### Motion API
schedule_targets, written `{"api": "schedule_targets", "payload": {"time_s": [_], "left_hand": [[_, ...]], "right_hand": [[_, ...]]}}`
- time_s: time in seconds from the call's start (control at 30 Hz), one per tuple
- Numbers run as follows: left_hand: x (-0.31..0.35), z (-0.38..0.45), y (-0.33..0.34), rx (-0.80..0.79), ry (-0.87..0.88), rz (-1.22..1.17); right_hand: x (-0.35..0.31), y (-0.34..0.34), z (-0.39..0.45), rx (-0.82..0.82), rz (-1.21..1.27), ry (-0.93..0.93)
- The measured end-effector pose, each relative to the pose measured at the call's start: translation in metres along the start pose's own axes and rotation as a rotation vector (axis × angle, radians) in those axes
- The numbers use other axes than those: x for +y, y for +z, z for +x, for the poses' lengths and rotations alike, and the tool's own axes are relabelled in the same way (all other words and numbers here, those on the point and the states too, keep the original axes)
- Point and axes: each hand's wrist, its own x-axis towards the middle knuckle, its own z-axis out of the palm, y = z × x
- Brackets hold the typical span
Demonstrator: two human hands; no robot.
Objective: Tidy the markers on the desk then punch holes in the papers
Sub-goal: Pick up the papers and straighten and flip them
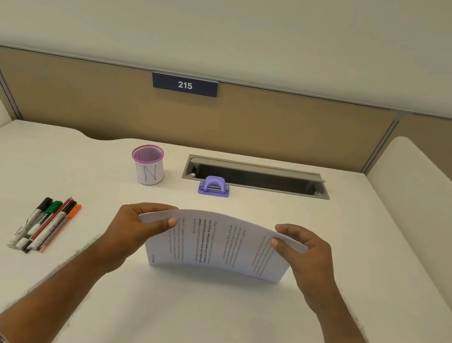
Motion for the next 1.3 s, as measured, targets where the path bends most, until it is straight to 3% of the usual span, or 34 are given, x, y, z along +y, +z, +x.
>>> {"api": "schedule_targets", "payload": {"time_s": [0.27, 0.43, 0.63, 0.8, 1.3], "left_hand": [[0.005, 0.001, 0.001, 0.016, 0.08, 0.006], [-0.007, 0.004, 0.008, 0.011, -0.037, 0.074], [-0.009, 0.002, 0.018, 0.092, 0.021, 0.035], [-0.023, -0.003, 0.021, 0.117, -0.045, 0.045], [-0.027, -0.013, 0.032, 0.16, -0.075, 0.03]], "right_hand": [[0.0, -0.003, 0.006, 0.056, 0.004, -0.087], [0.015, -0.001, 0.008, 0.0, -0.001, 0.022], [0.017, 0.001, 0.002, 0.084, 0.075, -0.006], [0.03, 0.002, 0.002, 0.051, 0.027, 0.115], [0.024, 0.007, -0.005, 0.071, -0.023, 0.097]]}}
